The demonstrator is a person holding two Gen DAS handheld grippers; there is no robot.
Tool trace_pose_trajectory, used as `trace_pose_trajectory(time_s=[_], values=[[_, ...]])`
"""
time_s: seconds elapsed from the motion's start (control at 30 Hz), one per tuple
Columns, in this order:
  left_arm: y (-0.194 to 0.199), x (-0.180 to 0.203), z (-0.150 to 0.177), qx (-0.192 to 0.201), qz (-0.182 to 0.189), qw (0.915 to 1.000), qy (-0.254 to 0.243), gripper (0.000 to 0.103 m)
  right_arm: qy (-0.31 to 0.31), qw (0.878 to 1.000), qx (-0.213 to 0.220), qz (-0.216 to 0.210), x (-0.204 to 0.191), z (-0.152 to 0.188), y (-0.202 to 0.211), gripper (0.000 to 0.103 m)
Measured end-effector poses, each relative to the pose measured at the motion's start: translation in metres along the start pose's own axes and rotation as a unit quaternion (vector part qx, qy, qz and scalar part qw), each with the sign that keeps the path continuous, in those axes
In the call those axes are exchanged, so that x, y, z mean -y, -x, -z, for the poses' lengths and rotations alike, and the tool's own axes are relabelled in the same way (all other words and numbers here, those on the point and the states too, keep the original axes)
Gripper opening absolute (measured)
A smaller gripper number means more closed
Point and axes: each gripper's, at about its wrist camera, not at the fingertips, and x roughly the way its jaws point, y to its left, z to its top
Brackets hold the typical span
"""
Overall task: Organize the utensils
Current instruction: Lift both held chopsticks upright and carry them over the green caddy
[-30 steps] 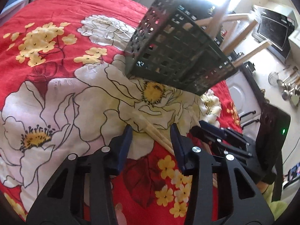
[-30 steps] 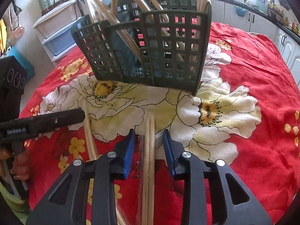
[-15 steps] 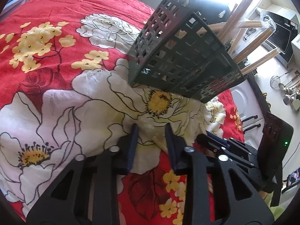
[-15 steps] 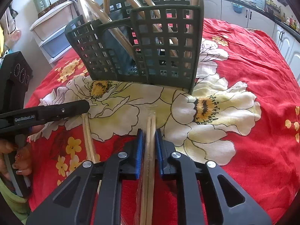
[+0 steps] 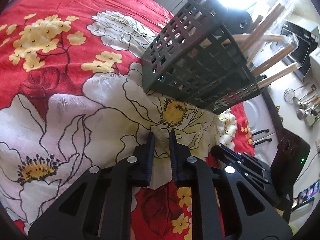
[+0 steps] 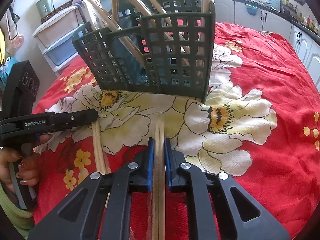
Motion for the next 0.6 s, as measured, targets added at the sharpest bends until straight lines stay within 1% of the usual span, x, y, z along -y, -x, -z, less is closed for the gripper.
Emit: trace_pose_trajectory(time_s=[0.1,0.2,0.37,0.6], values=[[0.005,-0.003,0.001,0.003,0.020,0.9997,0.015,0.006,0.000,1.000,0.008,-0.001,-0.001,0.000,0.005,0.010],[0.013,-0.001,0.001,0.011,0.037,0.9991,0.018,0.005,-0.001,1.000,0.017,-0.003,-0.002,-0.001,0.013,0.010],[0.036,0.014,0.001,0.039,0.048,0.9981,-0.004,0.004,0.003,0.999,0.040,-0.010,-0.008,-0.005,0.029,0.010],[0.066,0.042,0.001,0.081,0.050,0.9945,-0.045,0.003,0.018,0.997,0.072,-0.021,-0.023,-0.014,0.052,0.010]])
